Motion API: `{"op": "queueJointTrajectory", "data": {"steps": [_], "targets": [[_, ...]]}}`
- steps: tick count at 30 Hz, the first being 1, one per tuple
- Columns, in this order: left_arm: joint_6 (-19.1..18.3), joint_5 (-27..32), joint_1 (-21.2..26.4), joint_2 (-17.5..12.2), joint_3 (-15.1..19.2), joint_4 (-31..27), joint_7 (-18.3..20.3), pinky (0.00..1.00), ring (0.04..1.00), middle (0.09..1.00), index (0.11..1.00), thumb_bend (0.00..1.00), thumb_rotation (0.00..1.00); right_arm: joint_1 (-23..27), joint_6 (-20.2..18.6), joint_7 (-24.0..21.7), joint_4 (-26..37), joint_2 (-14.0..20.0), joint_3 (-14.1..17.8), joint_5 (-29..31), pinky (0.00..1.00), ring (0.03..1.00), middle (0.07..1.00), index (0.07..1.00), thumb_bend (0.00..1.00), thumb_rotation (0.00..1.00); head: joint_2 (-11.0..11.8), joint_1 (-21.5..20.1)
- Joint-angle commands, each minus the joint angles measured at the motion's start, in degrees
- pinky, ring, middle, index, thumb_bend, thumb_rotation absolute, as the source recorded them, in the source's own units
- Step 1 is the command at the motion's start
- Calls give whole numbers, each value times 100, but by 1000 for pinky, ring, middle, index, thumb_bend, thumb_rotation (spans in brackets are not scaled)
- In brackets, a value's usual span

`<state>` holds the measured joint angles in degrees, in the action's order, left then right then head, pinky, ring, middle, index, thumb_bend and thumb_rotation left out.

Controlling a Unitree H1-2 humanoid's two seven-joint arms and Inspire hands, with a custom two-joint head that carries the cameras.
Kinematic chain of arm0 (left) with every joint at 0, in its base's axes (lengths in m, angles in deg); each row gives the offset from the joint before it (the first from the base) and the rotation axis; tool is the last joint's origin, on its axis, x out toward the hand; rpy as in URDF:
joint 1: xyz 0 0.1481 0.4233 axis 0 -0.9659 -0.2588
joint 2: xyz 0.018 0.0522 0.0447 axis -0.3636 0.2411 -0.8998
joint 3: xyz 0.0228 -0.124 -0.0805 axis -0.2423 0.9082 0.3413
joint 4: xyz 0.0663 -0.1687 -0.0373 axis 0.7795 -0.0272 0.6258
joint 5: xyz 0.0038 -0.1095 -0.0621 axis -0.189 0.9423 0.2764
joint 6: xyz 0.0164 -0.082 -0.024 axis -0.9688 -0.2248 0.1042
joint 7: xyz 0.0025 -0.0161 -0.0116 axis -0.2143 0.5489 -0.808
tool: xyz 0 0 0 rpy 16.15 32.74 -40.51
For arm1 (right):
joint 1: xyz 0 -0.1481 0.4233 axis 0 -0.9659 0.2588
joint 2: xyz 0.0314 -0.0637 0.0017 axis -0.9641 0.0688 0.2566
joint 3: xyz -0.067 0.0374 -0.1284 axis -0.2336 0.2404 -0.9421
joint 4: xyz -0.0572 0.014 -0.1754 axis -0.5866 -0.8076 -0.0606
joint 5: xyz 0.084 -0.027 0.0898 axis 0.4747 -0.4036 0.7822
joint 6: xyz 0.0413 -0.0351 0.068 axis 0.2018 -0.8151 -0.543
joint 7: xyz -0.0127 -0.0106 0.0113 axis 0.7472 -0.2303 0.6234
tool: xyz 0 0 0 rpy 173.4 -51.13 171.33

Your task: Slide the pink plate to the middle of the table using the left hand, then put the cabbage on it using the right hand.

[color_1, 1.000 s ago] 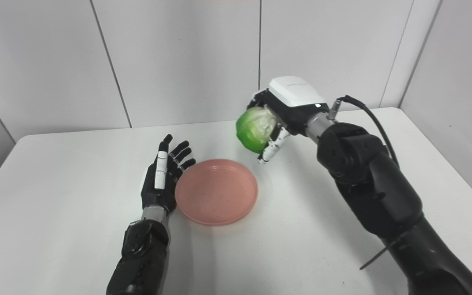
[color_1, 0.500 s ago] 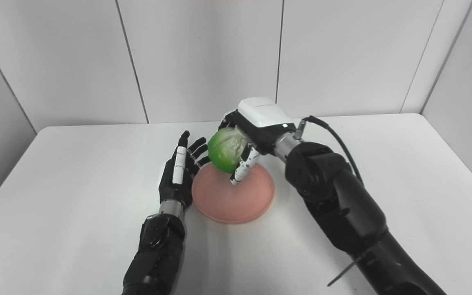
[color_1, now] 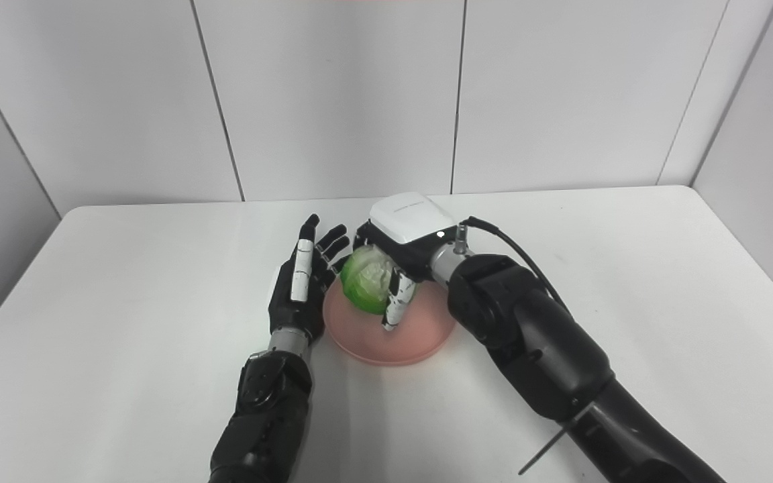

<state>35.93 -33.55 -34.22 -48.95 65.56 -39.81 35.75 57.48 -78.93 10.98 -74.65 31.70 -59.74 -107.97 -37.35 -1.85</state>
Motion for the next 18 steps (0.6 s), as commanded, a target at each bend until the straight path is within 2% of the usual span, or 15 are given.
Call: {"op": "queueJointTrajectory", "data": {"steps": [1,7,9,10,11,12,13,14,16,17,18], "targets": [[-50,32,-300,26,11,209,50,727,833,806,934,875,764,179,245,270,29,64,37,-113,389,492,513,470,528,7,9,3],[-74,9,-306,46,-5,189,25,717,821,794,933,895,764,94,361,389,-106,45,20,-217,395,501,506,478,528,9,-3,9],[-70,15,-309,45,-7,190,41,718,822,800,935,889,769,80,396,361,-83,46,53,-152,402,503,543,488,524,100,-3,9],[-69,21,-306,42,-5,190,49,719,828,800,936,875,772,72,397,313,-54,46,78,-100,422,527,587,543,673,268,-3,9],[-72,43,-301,43,6,193,61,719,831,800,936,869,773,69,381,243,-26,47,99,-57,433,540,603,576,770,355,-3,9],[-74,50,-298,42,11,193,64,729,840,801,936,864,769,69,355,168,-5,49,110,-29,492,595,654,641,883,489,-3,9],[-73,30,-300,37,-1,183,59,732,843,801,936,861,770,69,337,105,19,59,115,-14,527,627,684,678,941,562,-6,0],[-56,11,-303,30,-16,177,64,732,845,802,938,857,776,69,325,49,41,75,115,-14,578,665,720,711,971,627,-6,0],[-45,13,-316,17,-34,147,109,736,850,812,943,847,778,78,258,-103,88,101,116,-35,793,765,806,773,995,762,-11,-5],[-60,54,-320,20,-22,128,143,755,865,814,937,859,766,94,220,-189,101,112,119,-47,933,849,862,810,1000,848,-11,-5],[-71,84,-319,18,-11,126,168,766,876,815,935,866,761,109,205,-240,101,118,126,-57,973,884,884,823,1000,886,-11,-17]]}}
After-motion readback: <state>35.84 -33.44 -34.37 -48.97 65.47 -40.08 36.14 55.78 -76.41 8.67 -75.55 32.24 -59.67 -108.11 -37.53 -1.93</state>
